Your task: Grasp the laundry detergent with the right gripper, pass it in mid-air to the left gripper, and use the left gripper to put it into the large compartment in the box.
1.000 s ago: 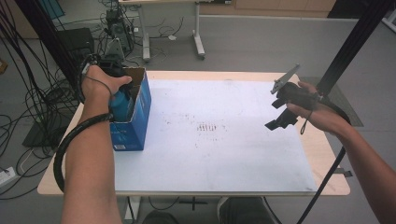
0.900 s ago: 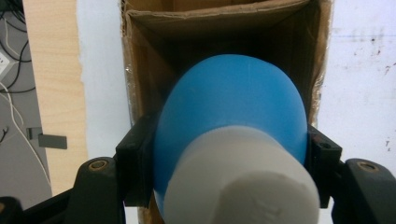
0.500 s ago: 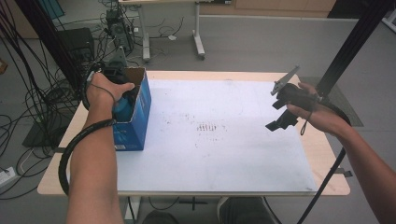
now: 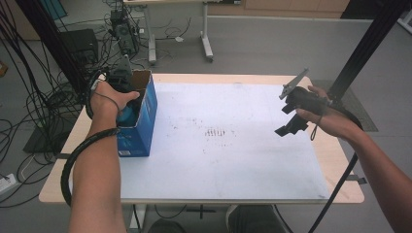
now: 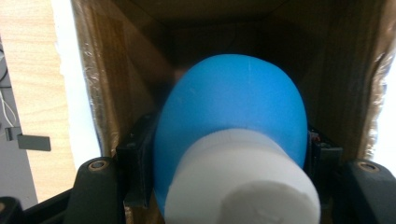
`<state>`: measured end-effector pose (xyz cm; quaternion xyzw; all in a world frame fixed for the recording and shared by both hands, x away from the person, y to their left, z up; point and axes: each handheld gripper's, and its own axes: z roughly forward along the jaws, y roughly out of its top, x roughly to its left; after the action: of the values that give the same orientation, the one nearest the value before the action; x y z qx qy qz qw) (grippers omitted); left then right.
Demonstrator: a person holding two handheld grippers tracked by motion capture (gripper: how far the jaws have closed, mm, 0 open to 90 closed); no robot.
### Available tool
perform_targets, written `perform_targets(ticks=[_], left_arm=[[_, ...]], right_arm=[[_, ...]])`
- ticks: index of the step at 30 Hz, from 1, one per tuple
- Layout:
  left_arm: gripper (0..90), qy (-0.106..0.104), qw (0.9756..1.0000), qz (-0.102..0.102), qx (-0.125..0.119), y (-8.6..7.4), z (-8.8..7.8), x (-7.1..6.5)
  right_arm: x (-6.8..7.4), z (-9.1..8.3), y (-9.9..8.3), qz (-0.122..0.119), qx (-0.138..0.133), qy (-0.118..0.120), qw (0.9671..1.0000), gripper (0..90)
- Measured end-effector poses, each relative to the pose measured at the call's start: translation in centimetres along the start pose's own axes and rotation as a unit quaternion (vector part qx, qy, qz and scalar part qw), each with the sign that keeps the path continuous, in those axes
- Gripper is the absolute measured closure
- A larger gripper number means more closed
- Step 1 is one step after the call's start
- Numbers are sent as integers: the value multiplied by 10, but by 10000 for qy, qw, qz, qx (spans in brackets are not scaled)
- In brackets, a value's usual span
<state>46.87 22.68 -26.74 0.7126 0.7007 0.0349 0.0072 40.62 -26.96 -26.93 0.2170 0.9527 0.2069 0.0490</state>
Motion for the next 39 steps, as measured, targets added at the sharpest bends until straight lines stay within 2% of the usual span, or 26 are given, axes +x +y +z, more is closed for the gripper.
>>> perform_targets(ticks=[39], left_arm=[[355, -21, 10000, -40, -53, 2, 2, 1]], right_arm=[[-1, -1, 5, -27, 62, -56, 10000, 57]])
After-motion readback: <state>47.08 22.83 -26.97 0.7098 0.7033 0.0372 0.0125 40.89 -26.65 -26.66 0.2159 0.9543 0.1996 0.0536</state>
